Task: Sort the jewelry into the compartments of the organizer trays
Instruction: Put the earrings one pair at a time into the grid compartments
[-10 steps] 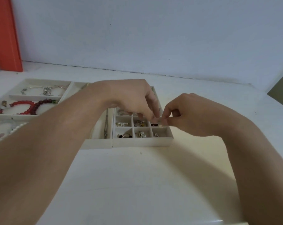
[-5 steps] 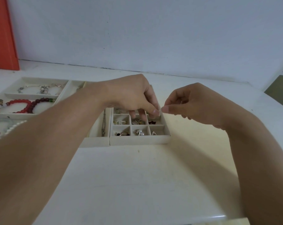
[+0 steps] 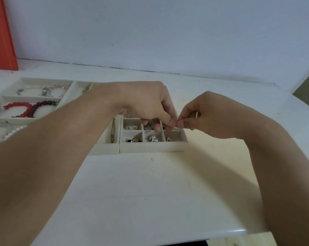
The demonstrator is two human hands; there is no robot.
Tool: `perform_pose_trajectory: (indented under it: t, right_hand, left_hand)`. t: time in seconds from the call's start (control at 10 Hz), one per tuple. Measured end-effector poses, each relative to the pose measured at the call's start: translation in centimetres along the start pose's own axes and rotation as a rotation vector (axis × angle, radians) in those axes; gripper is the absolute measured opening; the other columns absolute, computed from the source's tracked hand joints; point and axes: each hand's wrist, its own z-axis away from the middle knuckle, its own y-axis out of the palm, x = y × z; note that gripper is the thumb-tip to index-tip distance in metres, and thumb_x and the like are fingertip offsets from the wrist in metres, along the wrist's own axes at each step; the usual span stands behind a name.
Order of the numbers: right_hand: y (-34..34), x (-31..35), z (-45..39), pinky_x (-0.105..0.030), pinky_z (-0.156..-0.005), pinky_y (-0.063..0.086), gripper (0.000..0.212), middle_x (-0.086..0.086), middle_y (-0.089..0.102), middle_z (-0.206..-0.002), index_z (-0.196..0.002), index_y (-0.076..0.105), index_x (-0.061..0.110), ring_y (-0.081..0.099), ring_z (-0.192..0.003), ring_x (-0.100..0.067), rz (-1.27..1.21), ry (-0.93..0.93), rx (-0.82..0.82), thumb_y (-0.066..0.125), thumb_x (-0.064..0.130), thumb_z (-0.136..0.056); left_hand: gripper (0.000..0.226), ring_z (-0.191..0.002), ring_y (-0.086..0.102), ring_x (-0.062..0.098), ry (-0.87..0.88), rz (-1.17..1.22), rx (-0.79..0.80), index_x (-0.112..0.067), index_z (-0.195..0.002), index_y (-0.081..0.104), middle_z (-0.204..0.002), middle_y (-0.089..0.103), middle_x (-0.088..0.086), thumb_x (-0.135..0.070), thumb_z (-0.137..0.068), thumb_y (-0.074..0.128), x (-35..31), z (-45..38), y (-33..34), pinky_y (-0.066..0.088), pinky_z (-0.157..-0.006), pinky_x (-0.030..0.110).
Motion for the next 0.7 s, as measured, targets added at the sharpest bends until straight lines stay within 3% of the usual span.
perform_pose_trajectory:
  t: [0.1, 0.2, 0.3, 0.5, 0.7]
  right_hand:
    - [0.1, 0.4, 0.1, -0.021, -0.051, 0.036, 0.015, 0.004, 0.062, -0.066, -0.075, 0.072, 0.035, 0.047, -0.045, -0.001, 0.081, 0.004, 0.064, 0.071, 0.042, -0.089]
    - [0.5, 1.4, 0.1, -0.023, -0.052, 0.034, 0.018, 0.010, 0.055, -0.062, -0.073, 0.067, 0.037, 0.051, -0.057, -0.003, 0.256, -0.018, 0.129, 0.070, 0.040, -0.090]
    - [1.1, 2.3, 0.0, -0.030, -0.062, 0.044, 0.013, 0.009, 0.060, -0.076, -0.083, 0.070, 0.031, 0.055, -0.072, -0.011, 0.413, -0.024, 0.157, 0.064, 0.035, -0.093]
    - [1.5, 3.5, 0.2, -0.032, -0.064, 0.046, 0.013, 0.007, 0.061, -0.084, -0.096, 0.071, 0.035, 0.062, -0.083, -0.021, 0.615, 0.001, 0.074, 0.061, 0.030, -0.091]
    - [0.3, 3.1, 0.4, -0.035, -0.075, 0.051, 0.012, 0.007, 0.065, -0.090, -0.091, 0.071, 0.034, 0.062, -0.087, -0.021, 0.501, 0.046, -0.026, 0.060, 0.034, -0.090]
  left_hand:
    - [0.007, -0.062, 0.064, 0.004, -0.007, -0.031, -0.031, -0.023, -0.087, 0.081, -0.081, 0.077, -0.009, -0.028, -0.088, 0.076, -0.1, 0.1, -0.2, 0.043, -0.048, 0.017]
    - [0.009, -0.056, 0.059, 0.002, 0.005, -0.010, -0.175, -0.024, -0.082, 0.080, -0.073, 0.075, -0.011, -0.030, -0.088, 0.076, 0.1, -0.1, -0.8, 0.041, -0.048, 0.017]
    - [0.010, -0.057, 0.058, 0.003, 0.033, 0.028, -0.229, -0.023, -0.081, 0.079, -0.073, 0.075, -0.008, -0.028, -0.088, 0.075, 0.3, -0.1, -1.2, 0.040, -0.051, 0.017]
    - [0.006, -0.056, 0.056, 0.006, 0.069, 0.030, -0.219, -0.022, -0.089, 0.080, -0.071, 0.074, -0.007, -0.024, -0.089, 0.074, 0.6, -0.2, -1.6, 0.038, -0.045, 0.013]
    - [0.005, -0.055, 0.059, 0.002, 0.051, 0.084, -0.339, -0.023, -0.087, 0.079, -0.072, 0.074, -0.007, -0.025, -0.088, 0.075, 1.0, -0.3, -1.9, 0.044, -0.052, 0.017]
